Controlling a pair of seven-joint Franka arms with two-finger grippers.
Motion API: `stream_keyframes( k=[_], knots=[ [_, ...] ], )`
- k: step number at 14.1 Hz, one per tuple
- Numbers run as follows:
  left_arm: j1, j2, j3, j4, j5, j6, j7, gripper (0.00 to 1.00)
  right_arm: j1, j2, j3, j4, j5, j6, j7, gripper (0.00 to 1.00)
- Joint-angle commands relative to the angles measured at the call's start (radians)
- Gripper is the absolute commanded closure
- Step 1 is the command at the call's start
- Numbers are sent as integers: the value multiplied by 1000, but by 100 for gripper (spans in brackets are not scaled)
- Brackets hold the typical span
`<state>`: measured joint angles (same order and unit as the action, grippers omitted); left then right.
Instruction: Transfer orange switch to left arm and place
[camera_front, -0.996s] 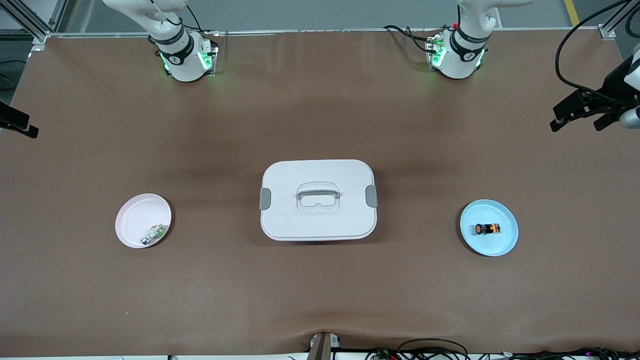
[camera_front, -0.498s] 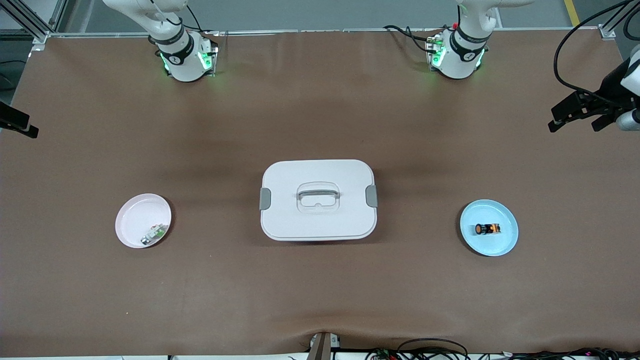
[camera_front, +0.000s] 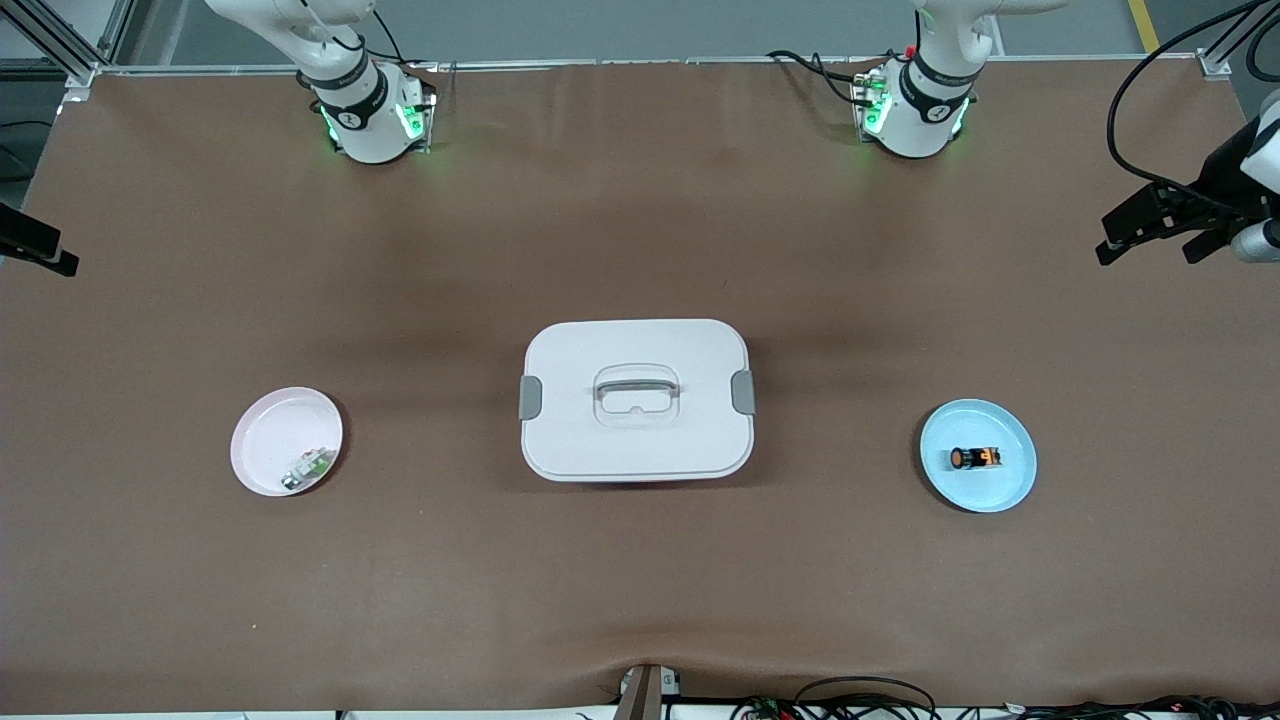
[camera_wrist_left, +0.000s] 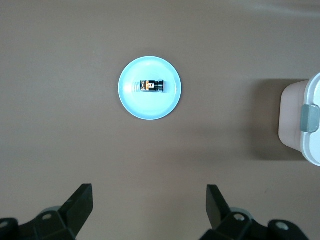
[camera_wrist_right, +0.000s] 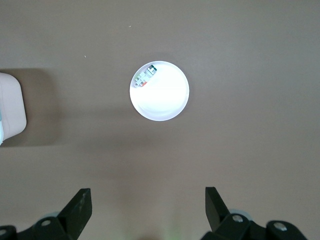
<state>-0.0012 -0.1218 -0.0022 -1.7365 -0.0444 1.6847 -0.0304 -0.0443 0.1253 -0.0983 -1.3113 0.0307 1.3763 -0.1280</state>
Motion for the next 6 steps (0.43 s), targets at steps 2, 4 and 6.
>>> stream_keyframes(
  k=[2,4,6],
  knots=[
    [1,-1,-4,5,15,-11,-3,0,-3,-15,6,-6,8,3,-4,0],
    [1,-1,-4,5,15,-11,-3,0,-3,-15,6,-6,18,3,-4,0],
    [1,-1,-4,5,15,-11,-3,0,-3,-13,6,-6,18,4,-2,0]
  ],
)
